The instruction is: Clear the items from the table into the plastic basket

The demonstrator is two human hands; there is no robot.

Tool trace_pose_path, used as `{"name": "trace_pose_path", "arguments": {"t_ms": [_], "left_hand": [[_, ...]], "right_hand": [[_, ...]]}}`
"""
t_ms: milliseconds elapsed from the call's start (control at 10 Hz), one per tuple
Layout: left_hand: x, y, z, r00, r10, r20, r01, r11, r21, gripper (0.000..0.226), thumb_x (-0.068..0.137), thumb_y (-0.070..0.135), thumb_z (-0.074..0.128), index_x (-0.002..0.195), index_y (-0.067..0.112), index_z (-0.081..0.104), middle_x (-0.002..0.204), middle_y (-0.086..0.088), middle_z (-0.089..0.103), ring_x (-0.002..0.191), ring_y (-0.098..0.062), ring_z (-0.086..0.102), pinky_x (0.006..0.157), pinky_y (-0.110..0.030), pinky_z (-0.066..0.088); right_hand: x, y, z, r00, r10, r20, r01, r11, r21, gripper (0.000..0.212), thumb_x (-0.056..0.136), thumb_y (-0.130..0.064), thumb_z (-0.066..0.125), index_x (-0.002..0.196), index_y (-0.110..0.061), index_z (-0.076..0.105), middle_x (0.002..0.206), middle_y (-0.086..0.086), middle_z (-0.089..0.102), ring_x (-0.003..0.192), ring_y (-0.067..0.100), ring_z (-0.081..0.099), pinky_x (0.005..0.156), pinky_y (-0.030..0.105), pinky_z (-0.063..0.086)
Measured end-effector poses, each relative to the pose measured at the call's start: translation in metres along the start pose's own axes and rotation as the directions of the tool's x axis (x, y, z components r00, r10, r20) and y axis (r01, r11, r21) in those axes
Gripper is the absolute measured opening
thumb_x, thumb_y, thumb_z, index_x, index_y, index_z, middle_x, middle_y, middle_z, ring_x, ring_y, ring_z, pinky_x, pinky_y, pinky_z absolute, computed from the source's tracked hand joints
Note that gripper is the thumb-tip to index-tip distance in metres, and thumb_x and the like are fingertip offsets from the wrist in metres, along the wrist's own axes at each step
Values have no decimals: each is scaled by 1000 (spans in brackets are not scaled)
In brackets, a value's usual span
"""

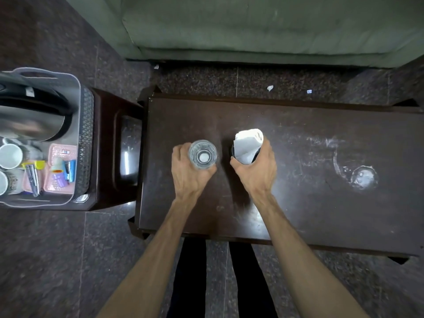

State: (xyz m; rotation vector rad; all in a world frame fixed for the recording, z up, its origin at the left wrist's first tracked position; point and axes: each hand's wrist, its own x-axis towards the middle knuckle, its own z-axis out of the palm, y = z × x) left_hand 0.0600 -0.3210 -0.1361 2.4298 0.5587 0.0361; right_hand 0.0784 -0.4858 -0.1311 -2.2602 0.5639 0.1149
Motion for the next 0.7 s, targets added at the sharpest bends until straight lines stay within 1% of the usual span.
{"name": "trace_pose_path", "arguments": {"t_ms": [100, 200, 300, 400, 500, 600, 700], "left_hand": [[-5, -3, 2, 1000, -4, 11, 4, 1000, -4, 71, 53, 32, 91, 114, 10, 62, 105, 2, 60, 102, -22, 60, 81, -27, 49], [-4, -5, 6, 1000, -10, 21, 10, 1000, 2, 71, 54, 33, 90, 115, 8, 62, 107, -3, 64, 106, -20, 58, 84, -30, 52], [-5, -5, 5, 999, -32, 30, 33, 999, -14, 75, 55, 31, 91, 119, 7, 60, 113, -5, 62, 108, -23, 60, 89, -34, 55], [-6, -4, 3, 997, -50, 60, 52, 998, -30, 78, 56, 31, 93, 123, 8, 58, 117, -6, 59, 109, -22, 59, 91, -35, 56], [-5, 0, -1, 992, -72, 107, 72, 997, 6, 82, 59, 33, 94, 126, 9, 55, 123, -7, 56, 113, -21, 57, 93, -36, 56], [-5, 3, -6, 981, -102, 165, 95, 994, 47, 88, 62, 37, 94, 133, 11, 51, 132, -6, 52, 117, -23, 59, 95, -39, 56], [-6, 9, -15, 975, -114, 189, 100, 992, 81, 88, 68, 44, 90, 139, 14, 49, 138, -4, 51, 125, -25, 57, 99, -44, 55]], "right_hand": [[-1, 5, 5, 999, 5, 33, -4, 1000, -31, 83, 65, -49, 84, 135, -23, 50, 116, -5, 64, 110, 21, 61, 82, 28, 47], [-1, 11, 7, 999, -4, 32, 5, 999, -37, 86, 63, -50, 81, 138, -23, 49, 119, -3, 65, 113, 21, 60, 84, 27, 44], [-2, 11, 7, 999, 5, 38, -4, 999, -41, 89, 63, -48, 83, 140, -23, 47, 122, -2, 64, 115, 21, 59, 84, 27, 43], [-1, 10, 7, 998, 14, 56, -11, 998, -56, 92, 63, -45, 87, 142, -23, 44, 122, 0, 63, 113, 21, 58, 81, 26, 40], [-1, 8, 4, 995, 25, 94, -19, 997, -70, 98, 64, -42, 91, 147, -21, 41, 132, 3, 61, 123, 25, 56, 86, 27, 40], [-4, 6, -5, 992, 6, 126, 1, 999, -51, 110, 63, -48, 93, 153, -21, 35, 146, 5, 54, 134, 26, 51, 104, 35, 45], [-12, -5, -18, 996, -50, 77, 54, 997, -46, 108, 70, -57, 86, 156, -15, 34, 153, 6, 49, 141, 26, 46, 115, 41, 42]]}}
